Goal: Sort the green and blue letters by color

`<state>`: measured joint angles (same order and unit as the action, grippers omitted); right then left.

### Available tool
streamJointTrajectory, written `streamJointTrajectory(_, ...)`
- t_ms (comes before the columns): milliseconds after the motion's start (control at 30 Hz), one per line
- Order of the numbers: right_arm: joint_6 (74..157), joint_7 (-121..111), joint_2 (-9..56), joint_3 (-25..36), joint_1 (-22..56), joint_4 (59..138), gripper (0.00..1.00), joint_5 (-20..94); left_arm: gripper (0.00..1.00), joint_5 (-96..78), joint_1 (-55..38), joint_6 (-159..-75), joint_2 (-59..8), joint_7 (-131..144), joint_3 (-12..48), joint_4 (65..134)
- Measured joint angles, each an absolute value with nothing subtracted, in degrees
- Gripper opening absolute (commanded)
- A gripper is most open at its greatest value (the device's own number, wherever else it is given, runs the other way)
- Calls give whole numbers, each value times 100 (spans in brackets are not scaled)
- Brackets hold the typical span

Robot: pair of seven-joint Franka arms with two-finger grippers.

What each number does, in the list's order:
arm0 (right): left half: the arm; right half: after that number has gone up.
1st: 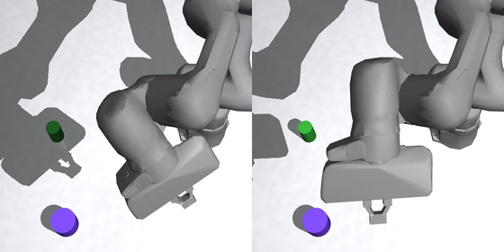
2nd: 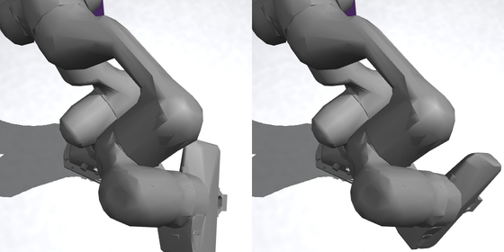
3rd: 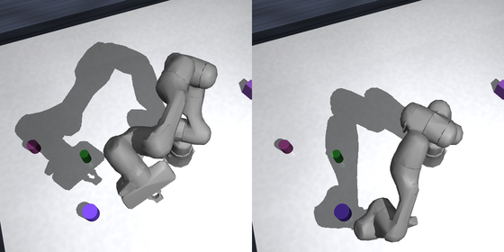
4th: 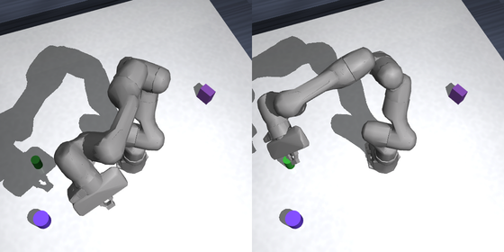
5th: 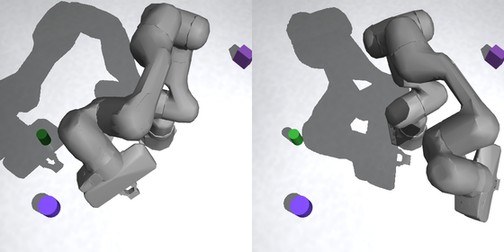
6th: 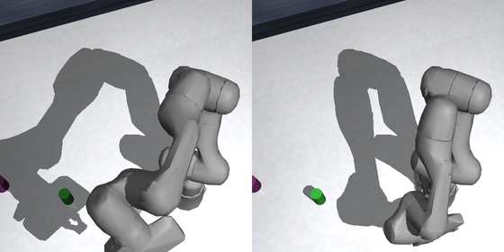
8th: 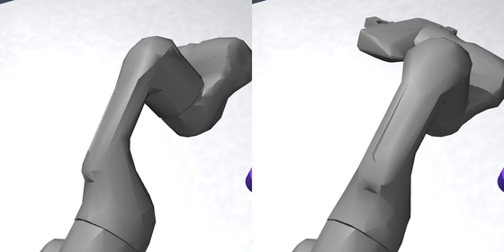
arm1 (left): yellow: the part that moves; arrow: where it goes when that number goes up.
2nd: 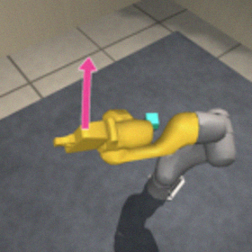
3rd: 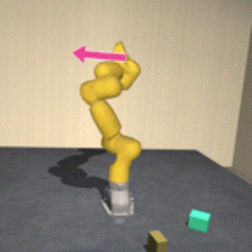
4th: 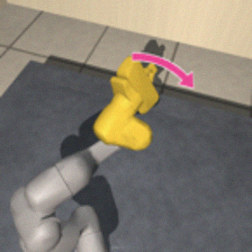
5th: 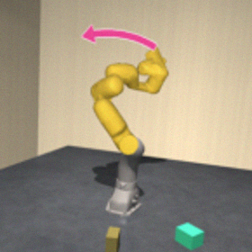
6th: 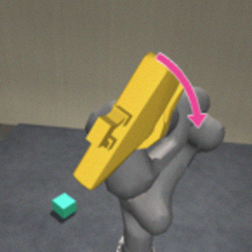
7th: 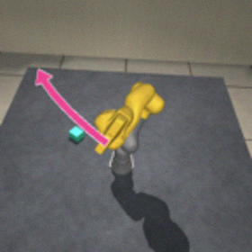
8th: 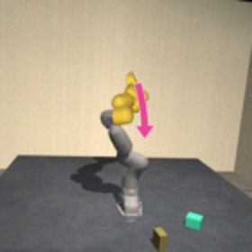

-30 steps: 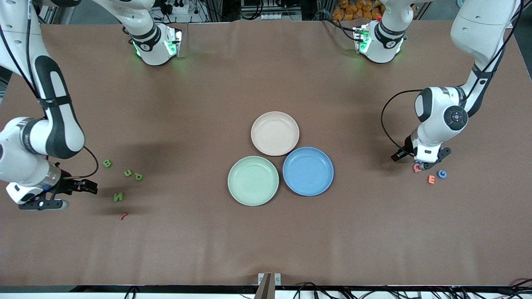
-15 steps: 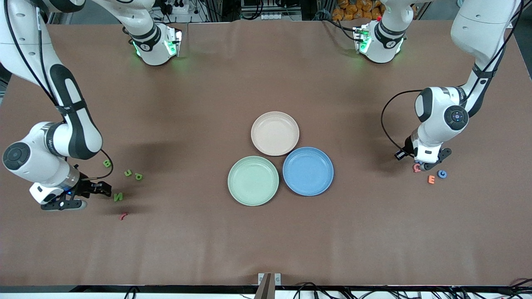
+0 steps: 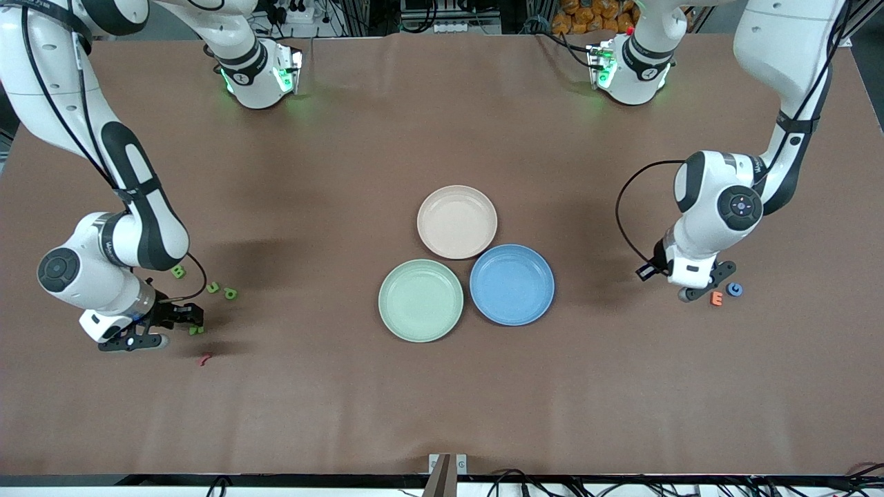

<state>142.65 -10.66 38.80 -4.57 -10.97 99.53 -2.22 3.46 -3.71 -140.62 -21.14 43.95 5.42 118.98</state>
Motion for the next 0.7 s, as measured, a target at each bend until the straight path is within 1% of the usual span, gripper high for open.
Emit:
streamJointTrajectory(100, 14269, -1066, 3940, -487, -1096, 9927, 67, -222, 0, 346, -644, -13639, -2079, 4728, 560, 11440)
streamJointTrajectory(167, 14271, -1066, 3976, -493, -1096, 9913, 66, -222, 0, 346, -805, -13502, -2070, 4931, 566, 11253)
streamJointTrajectory(434, 14273, -1066, 4114, -492, -1101, 9814, 64, -222, 0, 346, -1433, -13444, -2132, 5661, 591, 11051)
streamJointTrajectory(501, 14274, -1066, 4156, -491, -1103, 9786, 59, -222, 0, 346, -1628, -13445, -2218, 5875, 598, 10979)
streamJointTrajectory(634, 14276, -1066, 4227, -487, -1107, 9722, 46, -227, 0, 346, -1976, -13450, -2508, 6241, 602, 10692)
streamJointTrajectory(701, 14276, -1066, 4231, -474, -1110, 9700, 35, -230, 0, 346, -2087, -13453, -2659, 6335, 603, 10534)
